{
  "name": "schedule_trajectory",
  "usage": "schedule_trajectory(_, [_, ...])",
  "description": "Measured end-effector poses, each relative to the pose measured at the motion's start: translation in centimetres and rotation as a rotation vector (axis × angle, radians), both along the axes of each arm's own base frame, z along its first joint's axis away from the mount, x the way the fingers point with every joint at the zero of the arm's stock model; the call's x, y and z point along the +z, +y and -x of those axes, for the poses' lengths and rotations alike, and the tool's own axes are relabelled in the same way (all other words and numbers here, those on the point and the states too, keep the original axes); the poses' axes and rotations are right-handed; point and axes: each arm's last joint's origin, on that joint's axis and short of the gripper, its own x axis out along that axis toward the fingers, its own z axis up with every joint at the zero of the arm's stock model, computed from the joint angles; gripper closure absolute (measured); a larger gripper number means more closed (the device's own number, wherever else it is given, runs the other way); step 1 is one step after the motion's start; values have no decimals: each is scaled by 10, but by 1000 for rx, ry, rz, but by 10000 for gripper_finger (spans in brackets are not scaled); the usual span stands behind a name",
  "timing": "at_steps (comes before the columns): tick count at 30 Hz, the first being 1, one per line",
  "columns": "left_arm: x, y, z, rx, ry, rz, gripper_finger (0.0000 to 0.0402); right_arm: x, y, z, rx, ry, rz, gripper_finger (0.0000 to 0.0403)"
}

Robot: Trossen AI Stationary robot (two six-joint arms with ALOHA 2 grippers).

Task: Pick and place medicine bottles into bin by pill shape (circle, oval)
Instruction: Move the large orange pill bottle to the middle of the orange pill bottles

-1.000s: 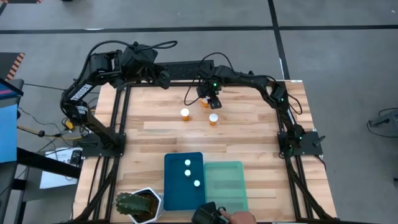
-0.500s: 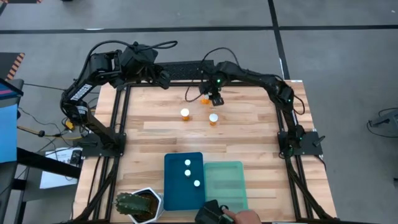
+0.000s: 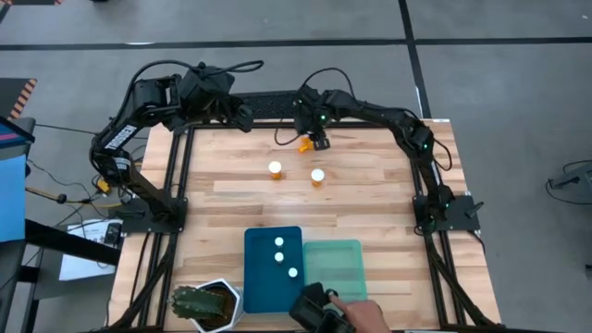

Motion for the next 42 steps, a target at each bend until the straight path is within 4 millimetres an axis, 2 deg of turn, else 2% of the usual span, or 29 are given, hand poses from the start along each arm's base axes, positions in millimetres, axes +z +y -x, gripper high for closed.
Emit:
schedule_trajectory(7, [0, 0, 0, 4, -8, 3, 274, -17, 5, 4, 14, 109, -69, 212])
schedule_trajectory(14, [0, 0, 0, 4, -10, 3, 274, -9, 20, 2, 62, 159, -125, 216])
schedule_trajectory(18, [1, 0, 0, 5, -12, 3, 274, 14, 24, 3, 59, 109, -97, 213])
schedule_trajectory(23, [0, 0, 0, 0, -15, 10, 274, 51, 28, 16, 25, 32, -66, 213])
schedule_trajectory(26, [0, 0, -1, -8, -17, 16, 274, 62, 36, 15, 15, -42, -130, 215])
schedule_trajectory(30, [1, 0, -1, -6, -21, 18, 274, 53, 47, 3, 42, -30, -139, 213])
schedule_trajectory(33, [0, 0, -1, -6, -22, 20, 274, 40, 47, 1, 12, 18, -152, 213])
schedule_trajectory(39, [0, -1, 0, -9, -16, 26, 274, 26, 17, 9, -68, 24, -141, 213])
schedule_trajectory(42, [0, -2, -1, -15, -15, 26, 274, 16, 3, 15, -97, 25, -195, 211])
